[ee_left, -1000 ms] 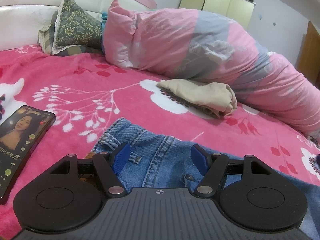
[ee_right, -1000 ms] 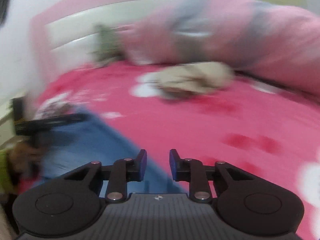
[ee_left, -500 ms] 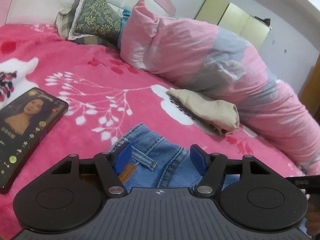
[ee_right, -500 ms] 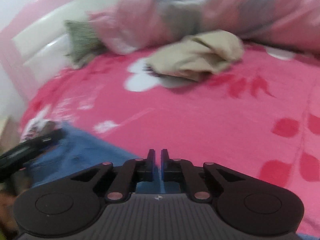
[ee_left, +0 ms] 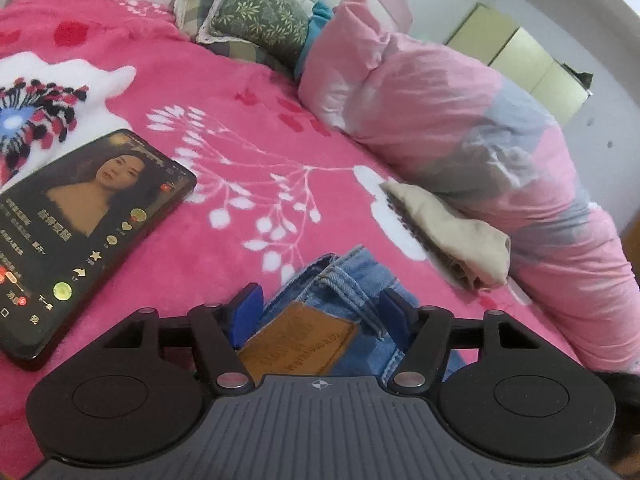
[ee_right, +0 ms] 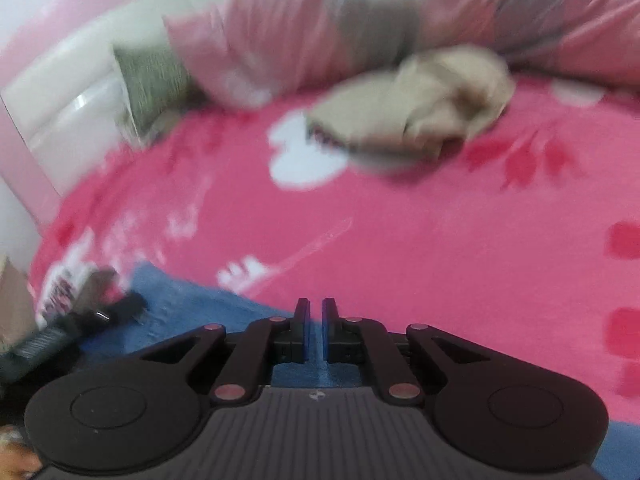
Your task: Fold clothes
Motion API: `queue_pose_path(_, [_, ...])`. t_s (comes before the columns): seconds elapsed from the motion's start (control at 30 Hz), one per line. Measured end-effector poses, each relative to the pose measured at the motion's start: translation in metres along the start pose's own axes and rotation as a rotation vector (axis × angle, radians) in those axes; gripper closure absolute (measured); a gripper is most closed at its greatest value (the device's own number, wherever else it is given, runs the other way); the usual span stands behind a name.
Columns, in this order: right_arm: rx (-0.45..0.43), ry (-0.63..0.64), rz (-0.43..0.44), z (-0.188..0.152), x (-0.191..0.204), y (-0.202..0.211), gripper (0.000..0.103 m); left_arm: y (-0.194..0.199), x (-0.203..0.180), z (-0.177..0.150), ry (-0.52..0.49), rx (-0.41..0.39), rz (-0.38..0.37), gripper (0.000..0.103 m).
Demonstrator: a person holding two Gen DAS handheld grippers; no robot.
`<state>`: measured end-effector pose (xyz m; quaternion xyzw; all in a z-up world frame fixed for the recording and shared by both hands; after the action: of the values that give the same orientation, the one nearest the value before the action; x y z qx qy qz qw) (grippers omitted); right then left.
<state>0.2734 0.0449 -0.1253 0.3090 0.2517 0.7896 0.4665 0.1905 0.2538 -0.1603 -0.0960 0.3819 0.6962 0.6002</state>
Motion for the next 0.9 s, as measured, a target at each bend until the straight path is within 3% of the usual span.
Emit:
queue_pose_path(0.13, [-0.115,-0.041,-0.055,-0.005,-0.012,0.074,0.098,0.009,-0.005,0.005,-0.017,-0.044,-0.020,0.036])
queue_pose_path(0.3, [-0.136,-0.140,-0.189,-0.067,-0.056,0.145,0.098,0.024,-0.021,0.011,-0.079,-0.114,-0.050,0.035])
queue_pose_path(0.5, [-0.129,-0.285,-0.375,-0.156,-0.116,0.226,0.092,0.051,-0.082,0.008,-0.338,-0.215,-0.086,0.034])
queue_pose_path(0.6, [-0.148,-0.300,-0.509,-0.190,-0.143,0.271,0.083,0.053,-0.121,-0.012,-0.422,-0.182,-0.150,0.033])
queue_pose_path(0.73, [-0.196,-0.174,-0.739,-0.223,-0.163,0.335,0.064,0.038,-0.160,-0.051,-0.553,-0.100,-0.182,0.032])
queue_pose_path(0.83, [-0.198,-0.027,-0.883,-0.247,-0.167,0.370,0.055,0.014,-0.161,-0.073,-0.638,-0.048,-0.111,0.033])
queue_pose_path(0.9, [-0.171,0.053,-0.932,-0.264,-0.170,0.380,0.051,0.000,-0.154,-0.081,-0.660,-0.012,-0.067,0.033])
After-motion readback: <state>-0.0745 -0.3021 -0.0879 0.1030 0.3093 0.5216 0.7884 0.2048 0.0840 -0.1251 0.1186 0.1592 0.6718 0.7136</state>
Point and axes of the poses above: each gripper's, at about its wrist camera, not at the fingertips, and y roughly against the way its jaws point, x to its left, z to its top, the point moved 10 cm from there along -y, roughly the way its jaws point, and after that the axes turned 5 degrees about -z, right-handed, at the moved point
